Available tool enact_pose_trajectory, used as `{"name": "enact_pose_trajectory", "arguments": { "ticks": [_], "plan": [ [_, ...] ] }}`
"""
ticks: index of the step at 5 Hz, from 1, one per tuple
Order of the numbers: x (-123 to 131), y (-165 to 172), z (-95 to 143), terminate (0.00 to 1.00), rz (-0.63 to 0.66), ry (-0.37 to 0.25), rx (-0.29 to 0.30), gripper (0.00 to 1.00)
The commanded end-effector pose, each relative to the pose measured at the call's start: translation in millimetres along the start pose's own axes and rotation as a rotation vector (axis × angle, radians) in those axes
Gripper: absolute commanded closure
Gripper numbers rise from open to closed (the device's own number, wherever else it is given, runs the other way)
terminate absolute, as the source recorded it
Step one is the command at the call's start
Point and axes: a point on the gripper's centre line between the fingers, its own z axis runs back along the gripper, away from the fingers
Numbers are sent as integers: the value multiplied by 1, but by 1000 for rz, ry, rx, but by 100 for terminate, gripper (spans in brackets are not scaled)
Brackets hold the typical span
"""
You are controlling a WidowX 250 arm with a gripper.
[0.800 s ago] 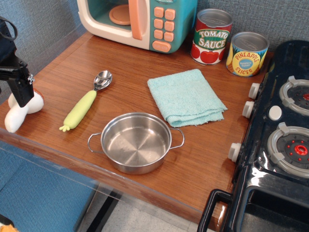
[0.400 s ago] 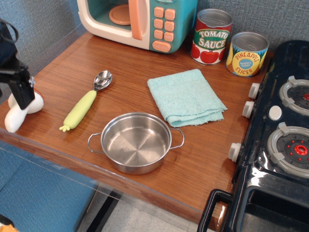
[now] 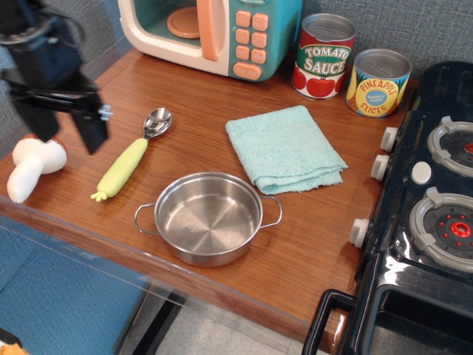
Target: Place the pot on the folded napkin
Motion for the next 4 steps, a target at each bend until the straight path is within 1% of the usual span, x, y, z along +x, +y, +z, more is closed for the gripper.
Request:
{"name": "enact_pose_trajectory", "arguments": {
  "ticks": [1, 2, 3, 4],
  "plan": [
    [14, -49, -35, 0, -183, 24, 88, 0],
    [11, -63, -60, 0, -248, 53, 109, 0],
    [8, -77, -68, 0, -280, 57, 119, 0],
    [8, -77, -63, 0, -264, 28, 146, 0]
  ]
}}
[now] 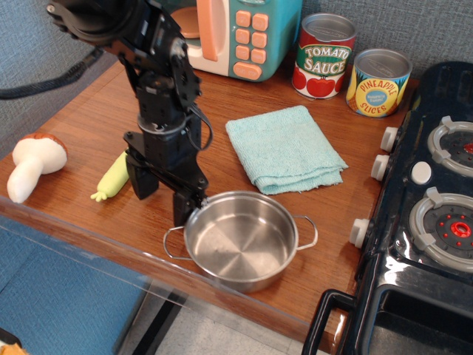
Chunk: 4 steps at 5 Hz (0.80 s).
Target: Place the pot on the folded napkin
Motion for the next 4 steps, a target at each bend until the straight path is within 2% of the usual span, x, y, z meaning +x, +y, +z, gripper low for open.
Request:
{"name": "enact_pose_trajectory", "arguments": {
  "ticks": [1, 2, 3, 4],
  "plan": [
    [0, 19, 30, 0, 101, -87, 60, 0],
    [4, 19, 52, 0, 128, -117, 70, 0],
    [11, -15, 54, 0, 27, -110, 21, 0],
    [12, -46, 39, 0, -14, -46, 7, 0]
  ]
}}
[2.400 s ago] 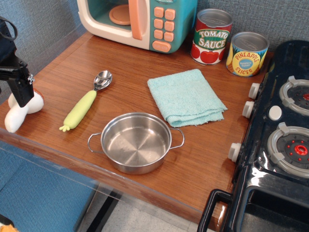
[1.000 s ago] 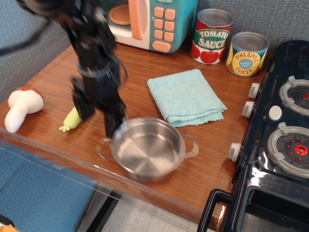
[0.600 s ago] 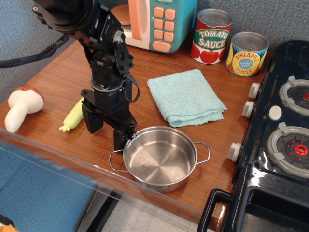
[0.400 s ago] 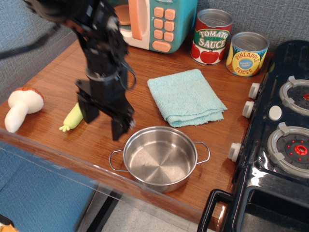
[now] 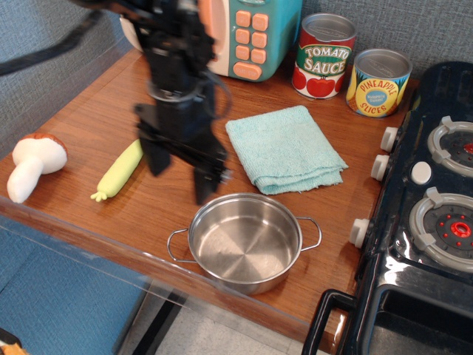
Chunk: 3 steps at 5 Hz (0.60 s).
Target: Place the pot on the folded napkin
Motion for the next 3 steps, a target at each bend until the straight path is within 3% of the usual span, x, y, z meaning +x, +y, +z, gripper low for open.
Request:
{"name": "enact_pose_trajectory", "arguments": {
  "ticks": [1, 3],
  "plan": [
    [0, -38, -14, 0, -49, 31, 23, 0],
    [3, -26, -41, 0, -2, 93, 38, 0]
  ]
}}
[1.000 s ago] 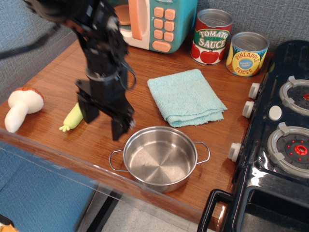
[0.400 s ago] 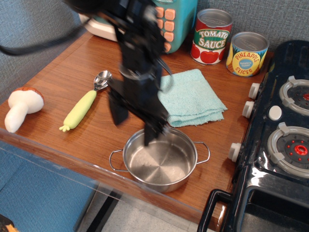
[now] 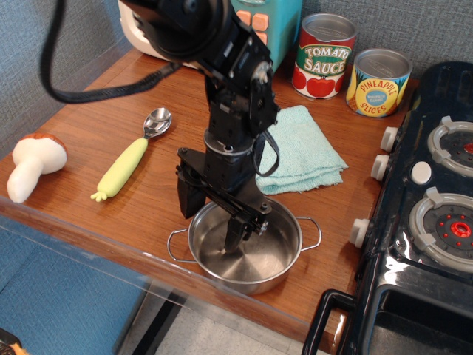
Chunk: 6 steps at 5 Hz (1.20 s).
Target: Place the pot on the folded napkin
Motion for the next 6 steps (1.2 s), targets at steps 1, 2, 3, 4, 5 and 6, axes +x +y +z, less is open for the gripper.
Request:
{"name": "enact_pose_trajectory", "arguments": {
  "ticks": [1, 2, 3, 4, 5, 6],
  "plan": [
    [3, 11, 0, 0, 39, -14, 2, 100],
    [0, 16, 9, 0, 47, -38, 1, 100],
    [-2, 19, 21, 0, 37, -61, -2, 100],
    [-3, 19, 39, 0, 14, -100, -3, 100],
    [13, 22, 59, 0, 42, -113, -13, 100],
    [45, 37, 61, 0, 101, -91, -50, 100]
  ]
}}
